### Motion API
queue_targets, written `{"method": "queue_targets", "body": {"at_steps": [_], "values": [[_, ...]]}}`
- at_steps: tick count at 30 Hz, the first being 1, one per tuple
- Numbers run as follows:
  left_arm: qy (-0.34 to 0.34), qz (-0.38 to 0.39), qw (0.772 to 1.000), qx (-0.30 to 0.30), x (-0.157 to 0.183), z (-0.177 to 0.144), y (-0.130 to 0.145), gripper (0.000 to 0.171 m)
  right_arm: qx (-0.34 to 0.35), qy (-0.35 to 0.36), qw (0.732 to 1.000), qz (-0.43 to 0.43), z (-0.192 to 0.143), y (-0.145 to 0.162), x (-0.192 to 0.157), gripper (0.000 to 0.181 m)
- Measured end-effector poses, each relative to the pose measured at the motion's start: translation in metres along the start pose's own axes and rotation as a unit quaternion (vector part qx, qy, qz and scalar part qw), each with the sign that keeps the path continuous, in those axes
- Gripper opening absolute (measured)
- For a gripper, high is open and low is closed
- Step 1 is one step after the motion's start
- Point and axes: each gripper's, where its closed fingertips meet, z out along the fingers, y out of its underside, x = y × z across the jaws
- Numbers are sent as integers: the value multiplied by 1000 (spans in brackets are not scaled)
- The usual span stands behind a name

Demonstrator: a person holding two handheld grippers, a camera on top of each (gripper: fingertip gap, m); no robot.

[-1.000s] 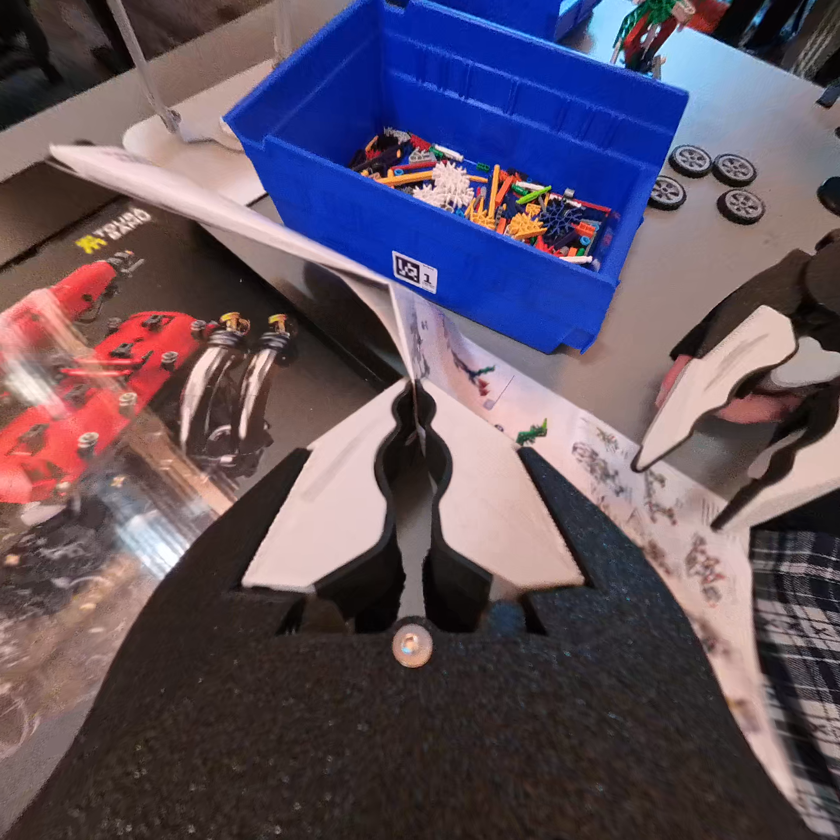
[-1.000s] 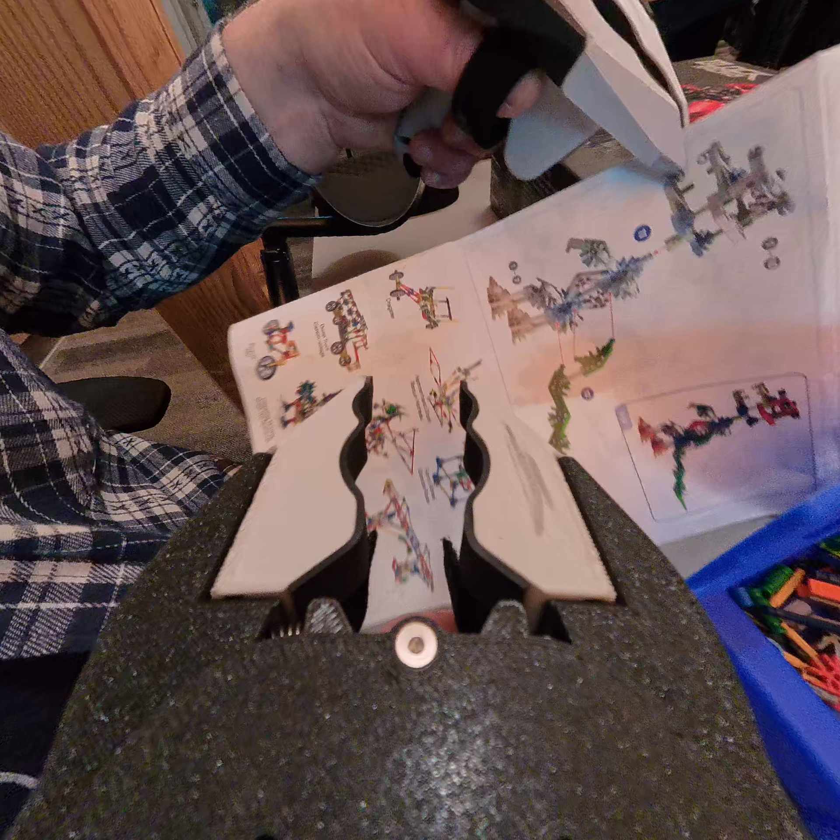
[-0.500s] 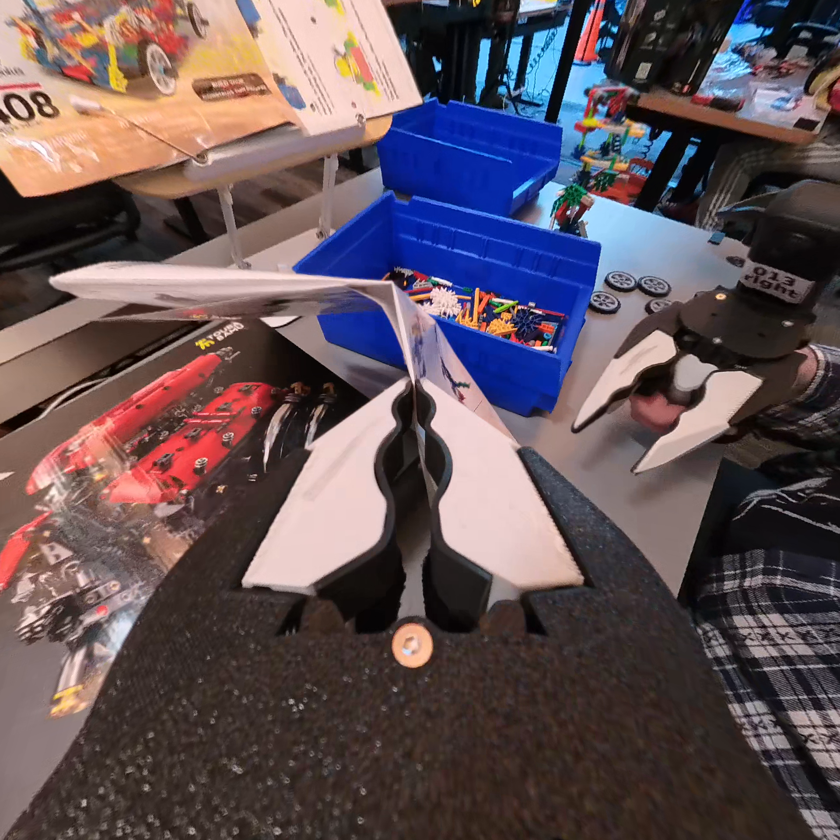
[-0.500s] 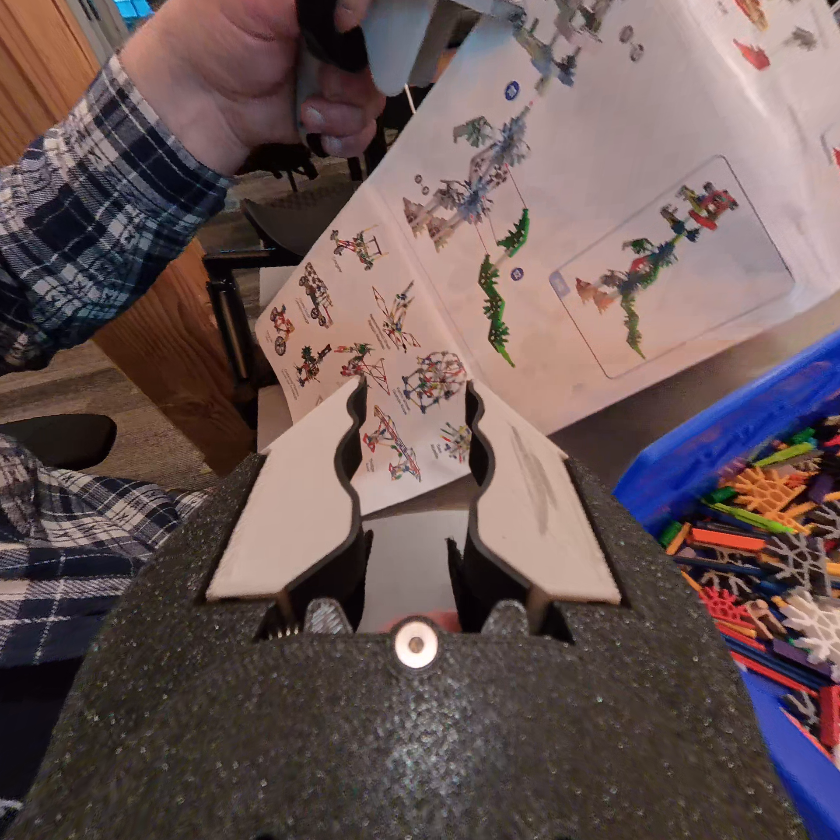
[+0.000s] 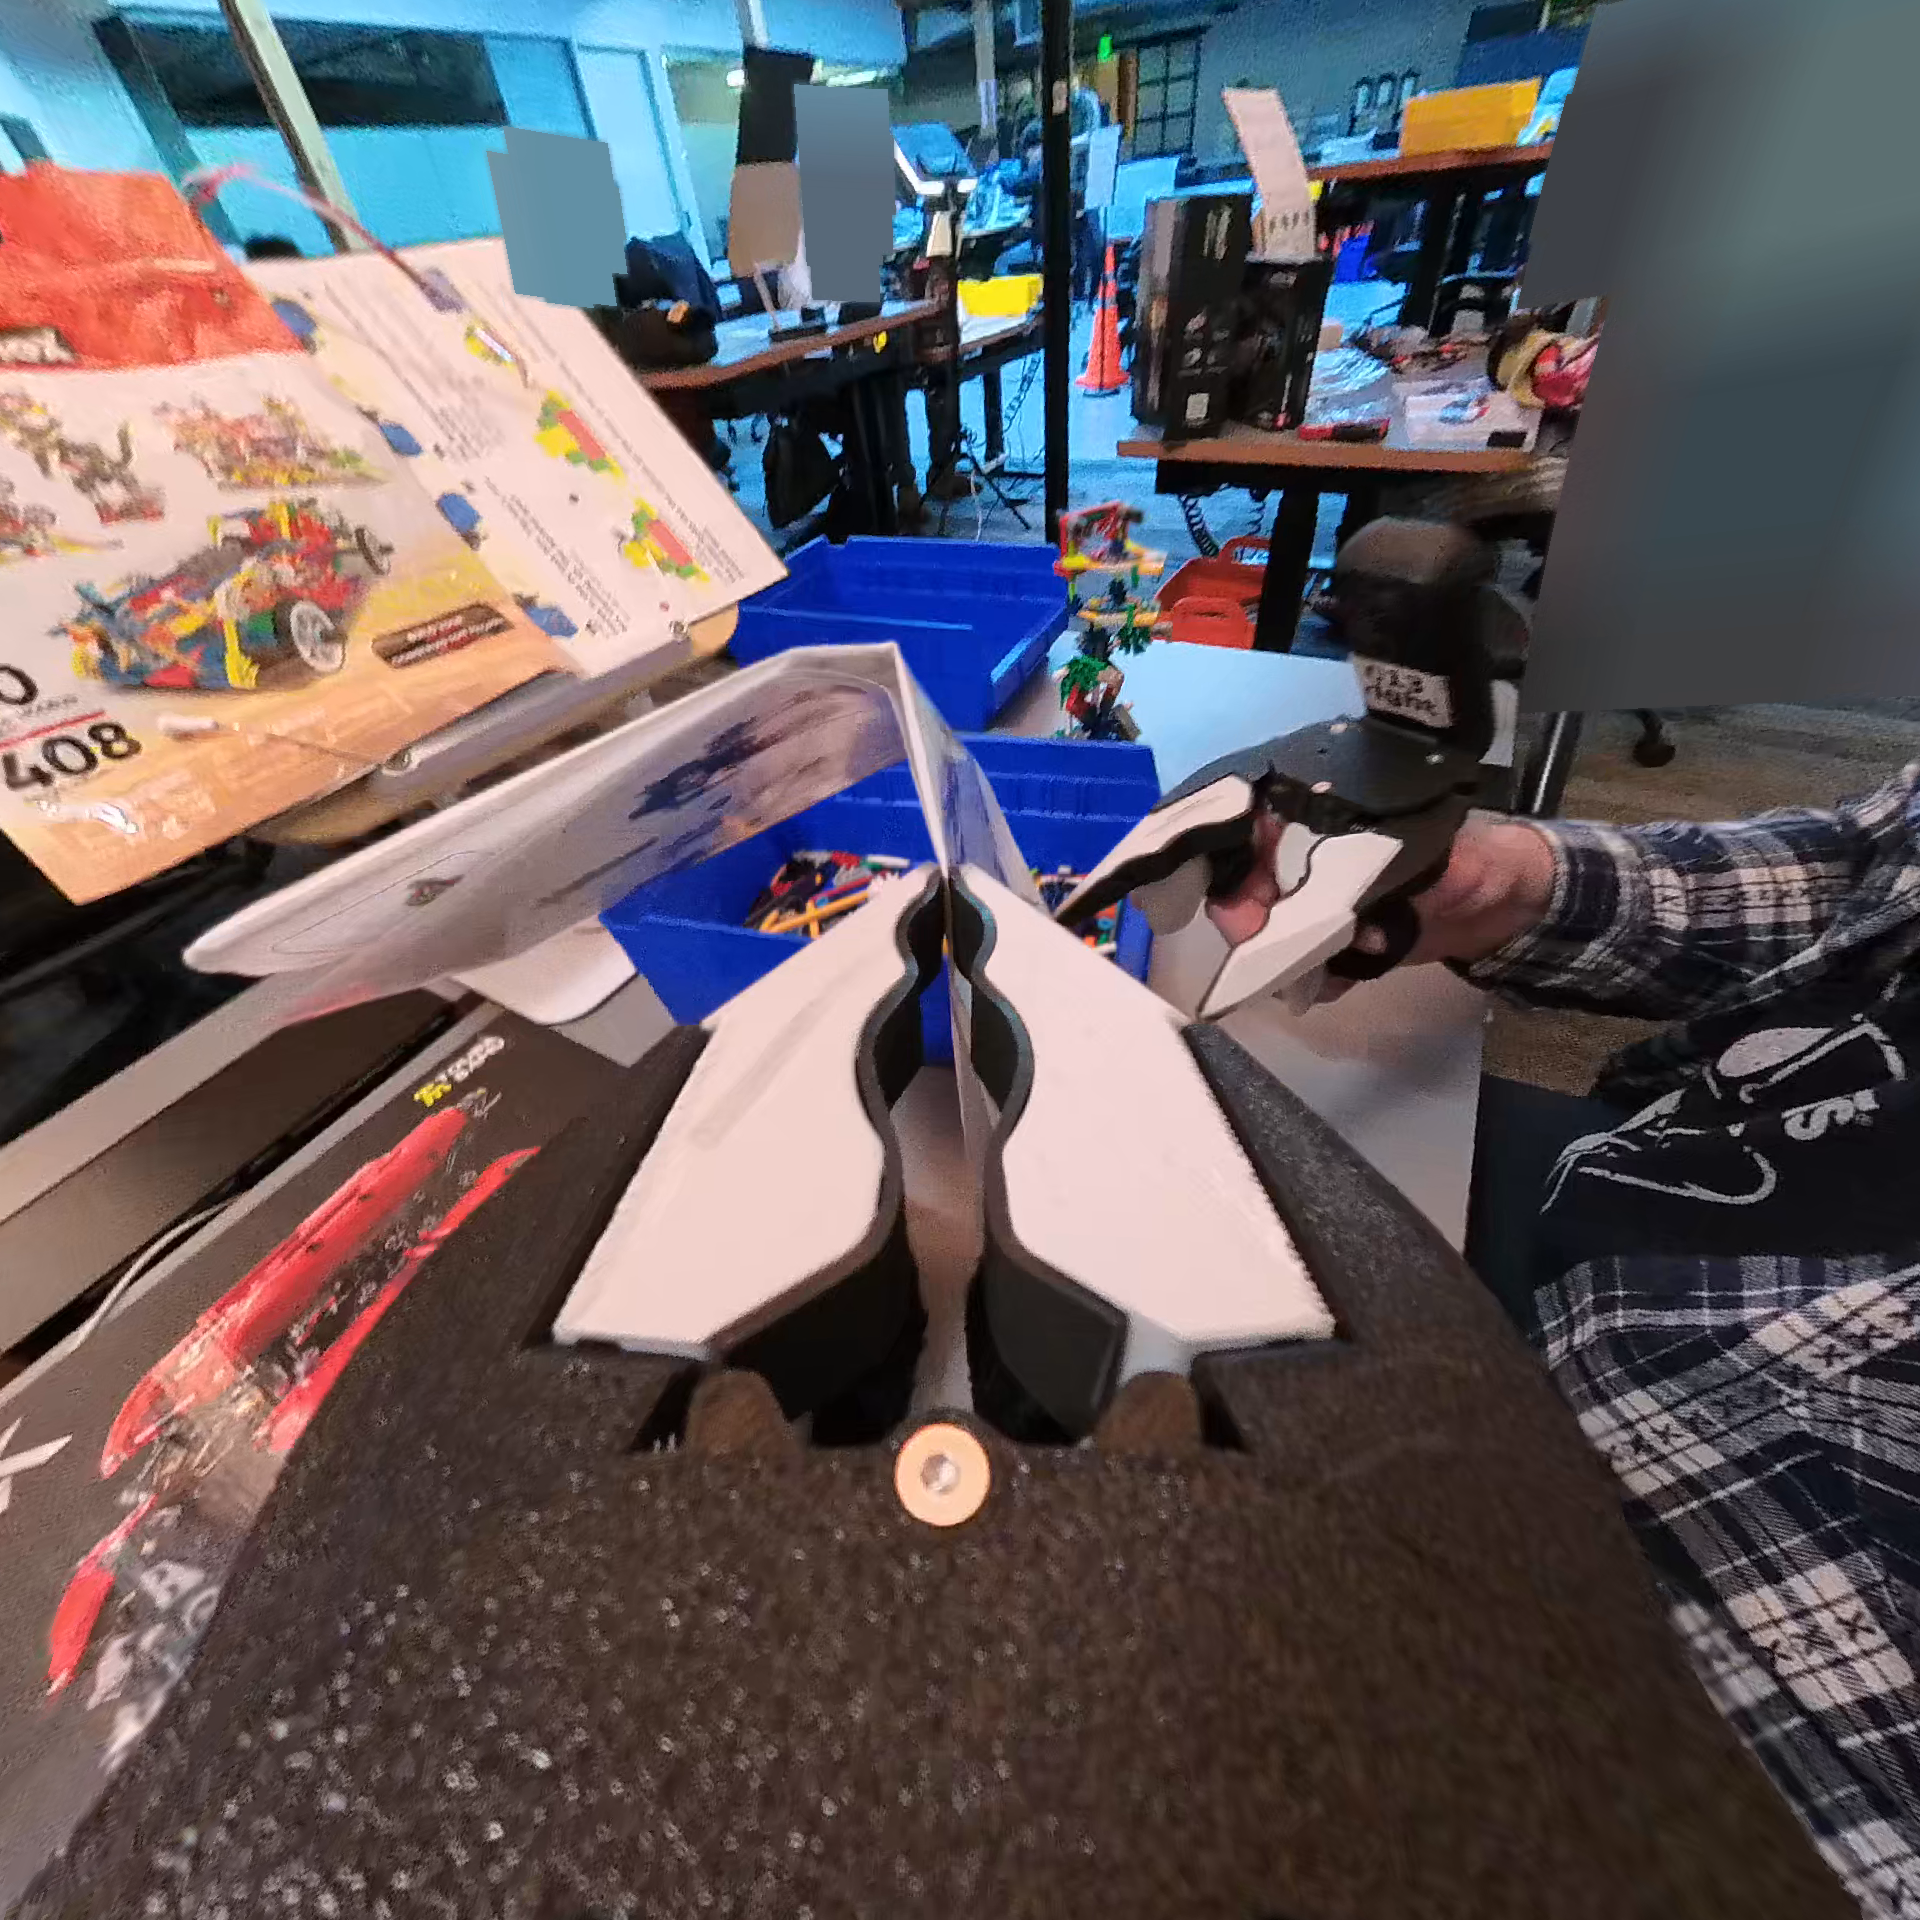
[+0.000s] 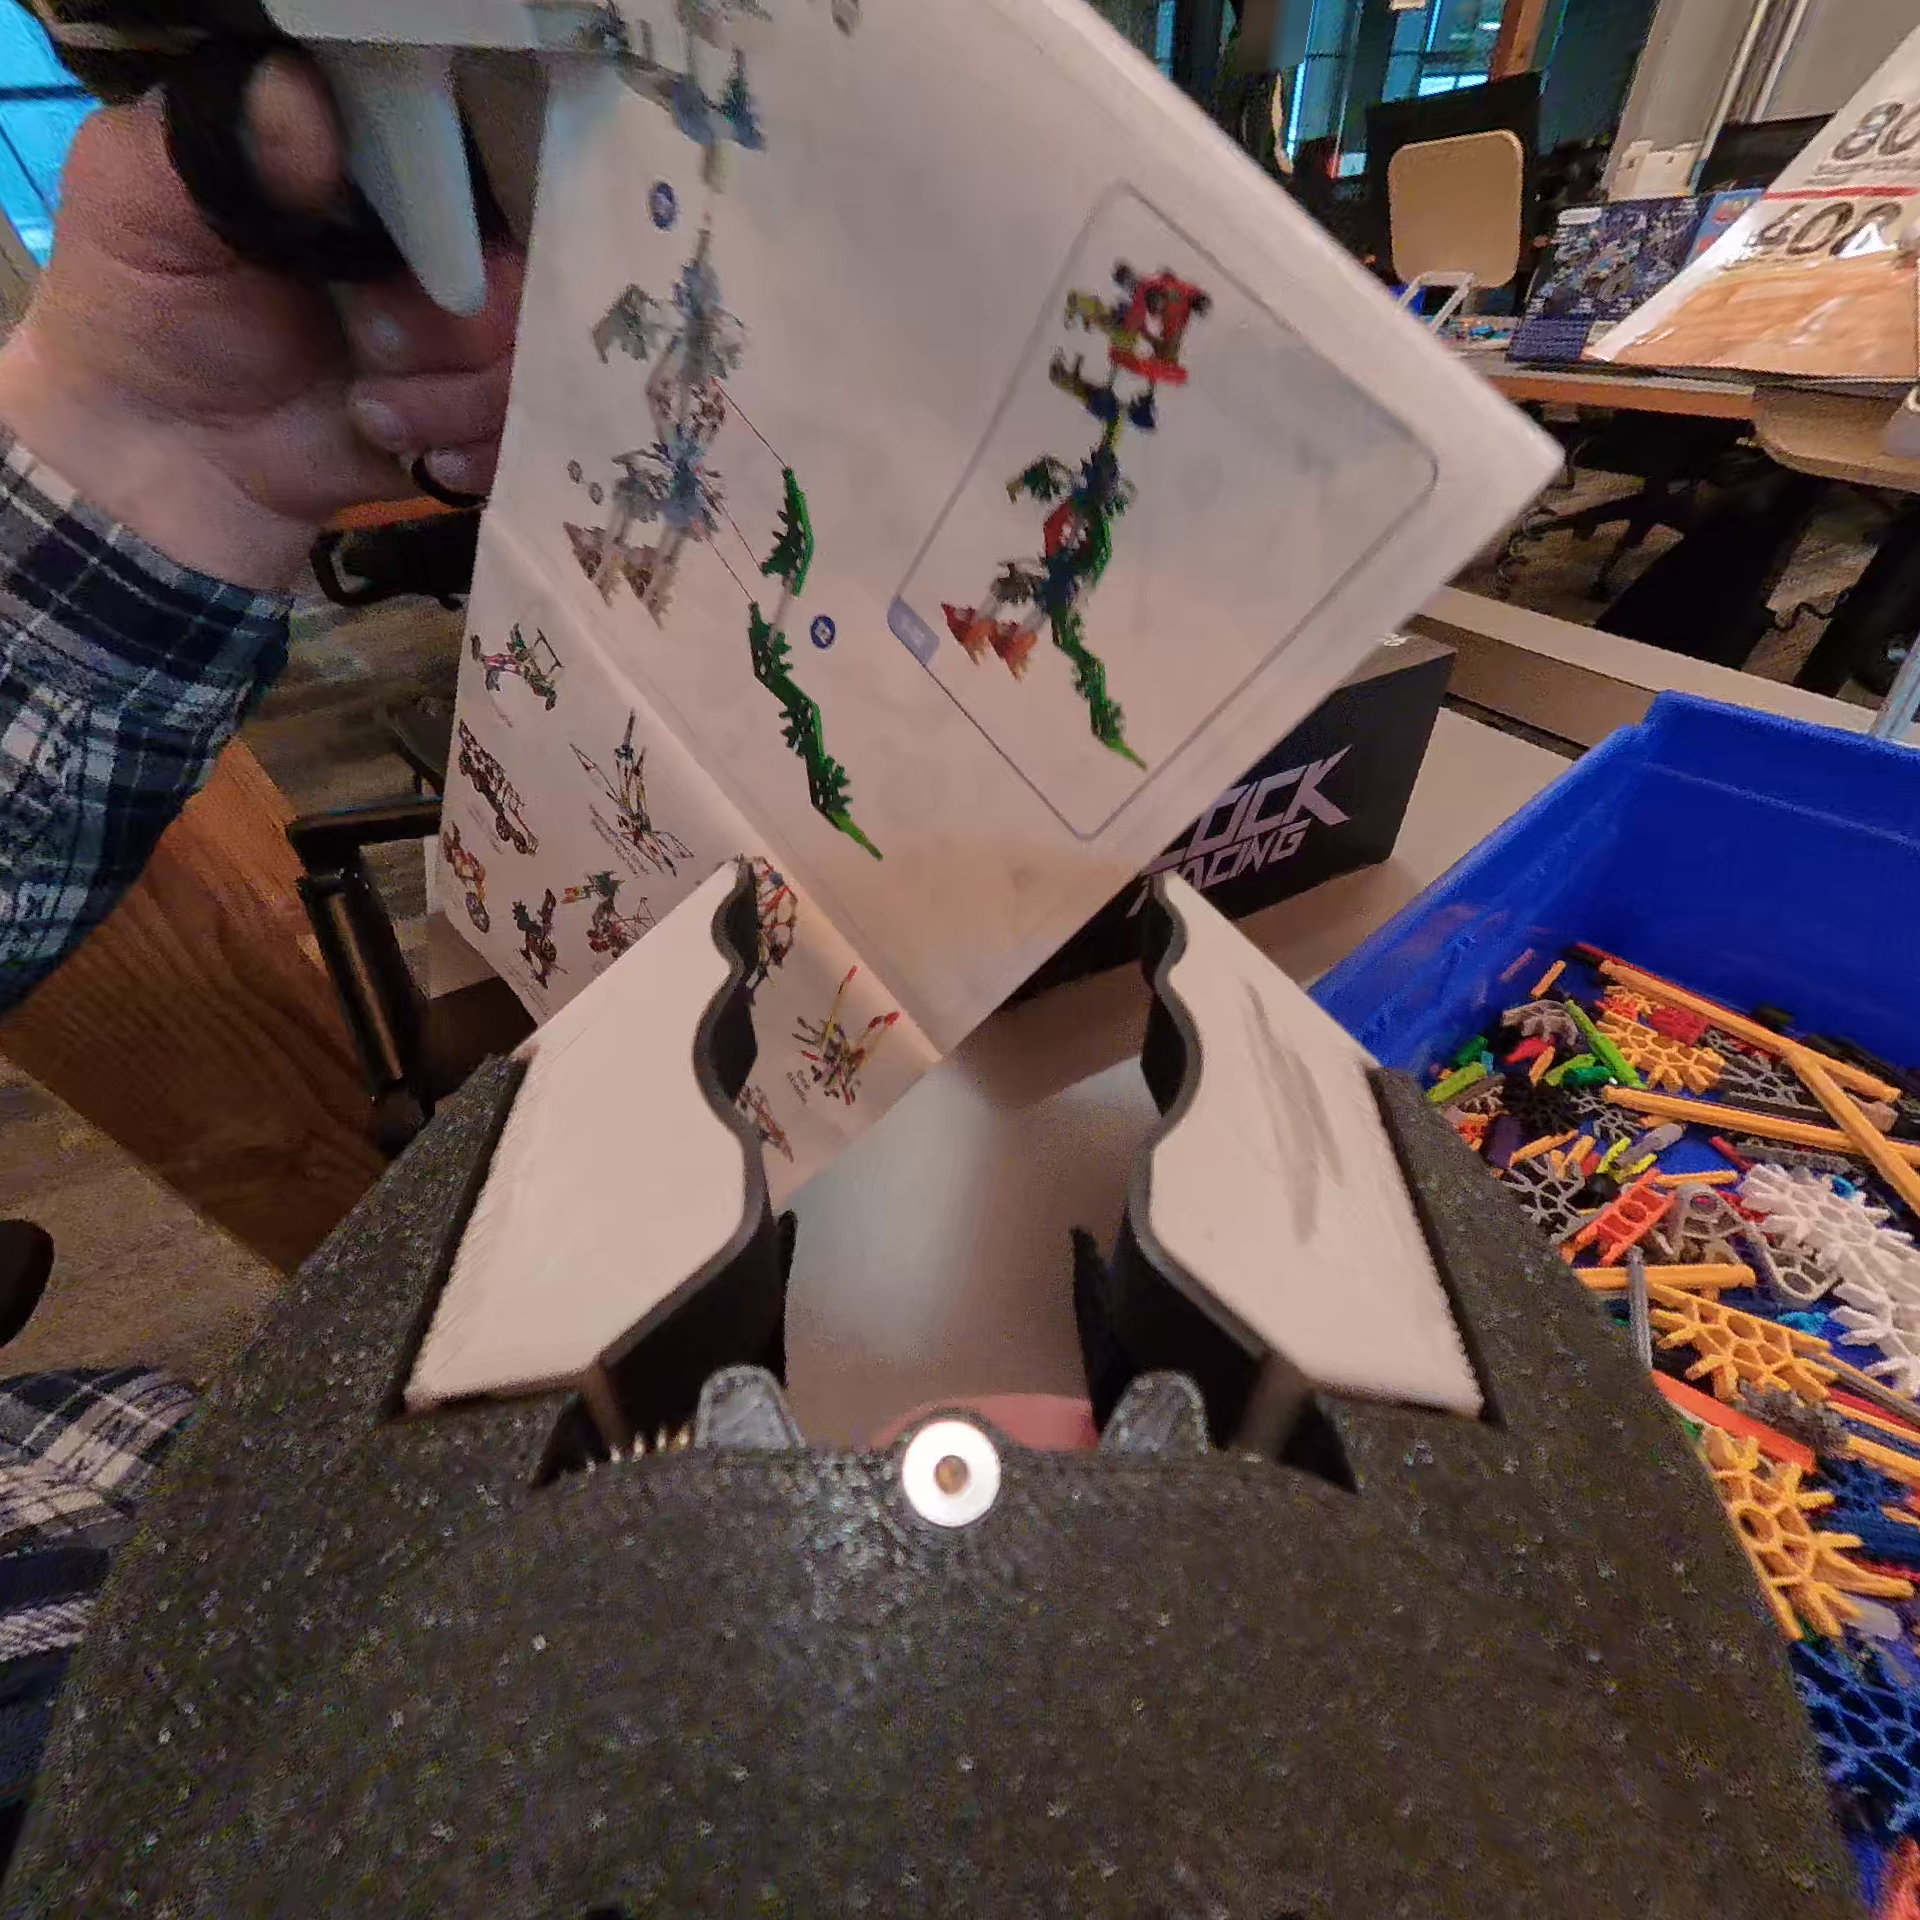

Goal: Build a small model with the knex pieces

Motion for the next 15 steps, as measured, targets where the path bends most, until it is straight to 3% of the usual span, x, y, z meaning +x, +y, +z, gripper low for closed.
{"method": "queue_targets", "body": {"at_steps": [7, 9, 12, 15], "values": [[77, 21, 995, 66, 34, -4, -33, 0, 10, -38, 998, 45, 6, 1, -6, 74], [96, 32, 992, 70, 43, -2, -36, 0, 30, -82, 994, 59, 5, -7, -16, 53], [105, 34, 991, 77, 46, 2, -41, 0, 64, -144, 986, 50, -4, -24, -35, 2], [76, 27, 994, 76, 31, 3, -40, 1, 67, -137, 988, 6, -11, -31, -39, 0]]}}
